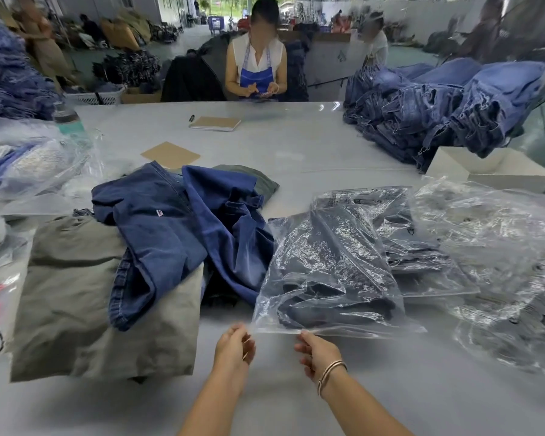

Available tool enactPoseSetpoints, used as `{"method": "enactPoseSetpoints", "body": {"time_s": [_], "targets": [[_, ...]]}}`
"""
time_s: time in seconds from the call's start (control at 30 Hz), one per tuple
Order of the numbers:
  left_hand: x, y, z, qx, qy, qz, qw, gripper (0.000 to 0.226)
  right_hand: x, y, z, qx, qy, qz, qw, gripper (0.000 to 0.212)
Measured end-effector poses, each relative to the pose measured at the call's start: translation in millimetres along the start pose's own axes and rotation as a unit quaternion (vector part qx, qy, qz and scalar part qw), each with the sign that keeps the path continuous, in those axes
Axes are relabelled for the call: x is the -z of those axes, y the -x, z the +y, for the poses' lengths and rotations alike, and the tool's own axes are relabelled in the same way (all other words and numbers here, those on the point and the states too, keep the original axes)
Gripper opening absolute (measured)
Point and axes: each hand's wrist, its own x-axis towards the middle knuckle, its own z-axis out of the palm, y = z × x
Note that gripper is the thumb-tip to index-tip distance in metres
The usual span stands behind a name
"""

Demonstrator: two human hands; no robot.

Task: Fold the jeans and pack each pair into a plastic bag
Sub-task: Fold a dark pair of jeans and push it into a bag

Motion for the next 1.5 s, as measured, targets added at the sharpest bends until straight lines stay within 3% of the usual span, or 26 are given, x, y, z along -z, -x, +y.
{"method": "enactPoseSetpoints", "body": {"time_s": [0.07, 0.13, 0.27, 0.4, 0.53, 0.8, 1.17, 1.27, 1.5], "targets": [[4, 1, -5, 0.030, -0.028, 0.013, 0.999, 0.027, -1, 0, 7, -0.012, -0.034, 0.013, 0.999, 0.017], [2, 4, -16, 0.060, -0.085, -0.009, 0.995, 0.035, -3, 2, 10, -0.019, -0.056, 0.020, 0.998, 0.018], [-9, 11, -42, 0.106, -0.173, -0.074, 0.976, 0.023, -3, -2, 9, 0.012, -0.056, 0.054, 0.997, 0.020], [-28, 13, -54, 0.096, -0.234, -0.110, 0.961, 0.028, 1, -5, 6, 0.007, -0.079, 0.051, 0.996, 0.019], [-49, 16, -56, 0.072, -0.238, -0.090, 0.964, 0.021, 13, -13, 1, 0.022, -0.104, 0.097, 0.990, 0.023], [-59, 18, -61, 0.071, -0.218, -0.082, 0.970, 0.014, 15, -10, 8, 0.030, -0.113, 0.112, 0.987, 0.025], [-27, 13, -51, -0.017, -0.159, 0.027, 0.987, 0.012, 9, -14, 11, 0.050, -0.144, 0.139, 0.979, 0.027], [-20, 9, -46, -0.010, -0.145, 0.033, 0.989, 0.015, 6, -12, 15, 0.023, -0.146, 0.119, 0.982, 0.026], [-10, 0, -38, -0.080, -0.189, 0.046, 0.978, 0.021, -23, -2, 25, -0.029, -0.036, -0.040, 0.998, 0.039]]}}
